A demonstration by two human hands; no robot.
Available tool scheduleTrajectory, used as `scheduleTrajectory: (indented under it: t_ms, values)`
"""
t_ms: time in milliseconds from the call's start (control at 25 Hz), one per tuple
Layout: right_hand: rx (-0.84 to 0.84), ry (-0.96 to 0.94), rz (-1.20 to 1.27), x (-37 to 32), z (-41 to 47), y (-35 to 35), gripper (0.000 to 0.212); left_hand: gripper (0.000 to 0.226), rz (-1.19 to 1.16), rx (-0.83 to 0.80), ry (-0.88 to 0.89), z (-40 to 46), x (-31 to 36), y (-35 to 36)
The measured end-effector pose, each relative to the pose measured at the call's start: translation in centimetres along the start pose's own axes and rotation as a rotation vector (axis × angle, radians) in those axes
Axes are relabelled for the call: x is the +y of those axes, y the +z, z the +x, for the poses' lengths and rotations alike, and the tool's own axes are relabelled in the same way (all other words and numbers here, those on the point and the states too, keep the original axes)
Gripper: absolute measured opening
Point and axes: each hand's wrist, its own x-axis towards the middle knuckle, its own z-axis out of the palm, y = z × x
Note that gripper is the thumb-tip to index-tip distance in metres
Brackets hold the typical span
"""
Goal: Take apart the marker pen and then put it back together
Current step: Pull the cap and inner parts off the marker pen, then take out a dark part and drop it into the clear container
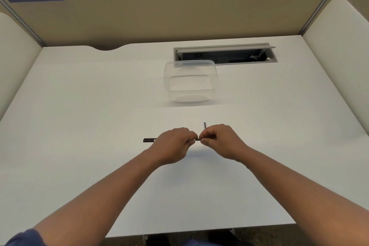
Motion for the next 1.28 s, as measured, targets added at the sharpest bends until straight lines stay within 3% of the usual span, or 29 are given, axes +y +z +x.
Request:
scheduleTrajectory:
  t_ms: [240, 520, 720, 1280]
  values:
    - [0.128, 0.058, -0.150, 1.4, 0.5, -0.3, 0.008, 0.025, -0.049, 0.033, -0.054, 0.1, -0.7, 0.4]
    - [0.302, 0.356, -0.013, 3.9, 2.0, -0.2, 0.010, 0.016, -0.546, 0.163, -0.262, 0.2, -1.4, 0.8]
    - [0.348, 0.417, -0.032, 4.4, 3.1, -0.3, 0.006, 0.014, -0.842, 0.289, -0.353, 0.6, -1.6, 0.6]
    - [0.320, 0.448, -0.089, 5.2, 3.9, -0.3, 0.008, 0.013, -1.020, 0.333, -0.413, 1.2, -1.7, 0.4]
